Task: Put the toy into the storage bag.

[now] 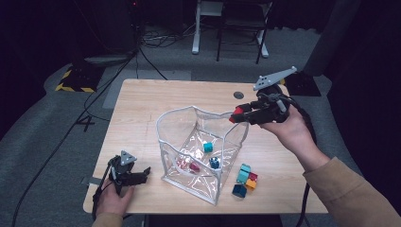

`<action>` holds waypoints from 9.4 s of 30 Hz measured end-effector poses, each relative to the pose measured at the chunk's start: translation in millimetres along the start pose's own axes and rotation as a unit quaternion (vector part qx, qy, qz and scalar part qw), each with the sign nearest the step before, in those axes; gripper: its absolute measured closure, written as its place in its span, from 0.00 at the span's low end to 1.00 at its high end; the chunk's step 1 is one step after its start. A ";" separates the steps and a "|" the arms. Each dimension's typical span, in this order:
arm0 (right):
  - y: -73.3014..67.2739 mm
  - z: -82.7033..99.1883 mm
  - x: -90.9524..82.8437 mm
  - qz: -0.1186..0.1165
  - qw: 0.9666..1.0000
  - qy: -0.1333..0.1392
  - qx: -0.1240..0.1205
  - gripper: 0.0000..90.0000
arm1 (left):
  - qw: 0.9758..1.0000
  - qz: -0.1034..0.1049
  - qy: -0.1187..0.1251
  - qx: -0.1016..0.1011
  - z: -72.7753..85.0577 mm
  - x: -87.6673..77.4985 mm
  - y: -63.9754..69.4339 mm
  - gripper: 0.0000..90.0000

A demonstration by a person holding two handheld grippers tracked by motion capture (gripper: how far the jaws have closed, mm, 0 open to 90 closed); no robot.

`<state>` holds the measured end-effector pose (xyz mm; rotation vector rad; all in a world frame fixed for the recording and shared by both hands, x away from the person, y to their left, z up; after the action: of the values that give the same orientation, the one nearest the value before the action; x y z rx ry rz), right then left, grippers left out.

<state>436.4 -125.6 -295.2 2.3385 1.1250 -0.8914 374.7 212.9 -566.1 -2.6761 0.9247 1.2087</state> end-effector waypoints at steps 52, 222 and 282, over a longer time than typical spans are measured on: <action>-65.2 -24.0 146.0 -0.020 0.984 -0.166 -0.067 0.65 | 1.000 0.001 0.000 -0.004 -0.1 0.2 0.3 0.17; 17.5 189.9 66.0 0.061 0.994 -0.083 0.044 0.63 | 1.000 -0.001 0.001 -0.001 -0.4 0.3 -0.3 0.17; -3.8 -3.4 9.0 -0.001 1.000 0.004 -0.009 0.63 | 1.000 -0.007 0.001 -0.007 -1.6 1.5 -1.3 0.16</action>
<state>438.9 -116.4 -299.3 2.3283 1.1355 -0.8691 377.2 212.8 -566.2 -2.6908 0.8985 1.2158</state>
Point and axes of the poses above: each handheld gripper's, and its own axes: x roughly forward along the jaws, z roughly out of its underside, y roughly to its right, the point moved 8 cm from there along x, roughly forward along the jaws, and after that the axes turned 12 degrees about z, right-handed, at the moved point
